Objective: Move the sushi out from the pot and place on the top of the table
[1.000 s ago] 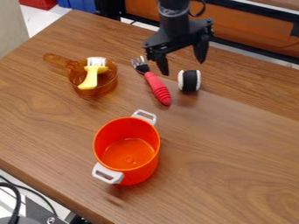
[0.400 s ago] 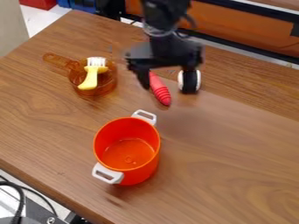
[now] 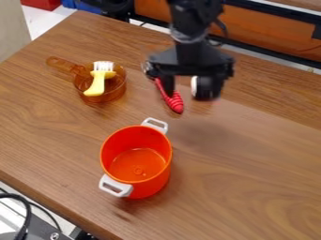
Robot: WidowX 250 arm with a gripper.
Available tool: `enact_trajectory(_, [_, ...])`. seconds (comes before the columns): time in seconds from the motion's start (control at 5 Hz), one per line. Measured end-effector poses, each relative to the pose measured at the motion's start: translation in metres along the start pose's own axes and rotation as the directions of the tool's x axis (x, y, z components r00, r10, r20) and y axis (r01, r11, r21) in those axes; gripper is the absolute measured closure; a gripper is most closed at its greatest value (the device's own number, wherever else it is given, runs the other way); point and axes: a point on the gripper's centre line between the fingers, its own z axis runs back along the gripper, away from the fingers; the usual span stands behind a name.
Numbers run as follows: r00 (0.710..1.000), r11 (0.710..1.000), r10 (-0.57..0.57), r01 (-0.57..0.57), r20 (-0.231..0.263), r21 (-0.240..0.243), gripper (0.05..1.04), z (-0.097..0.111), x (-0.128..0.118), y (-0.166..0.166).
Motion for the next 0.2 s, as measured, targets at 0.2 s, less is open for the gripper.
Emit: enact_trajectory(0.2, [1.0, 0.999, -0.024, 0.024, 0.001, -0.021, 0.084, -0.0019, -0.0028, -0.0155])
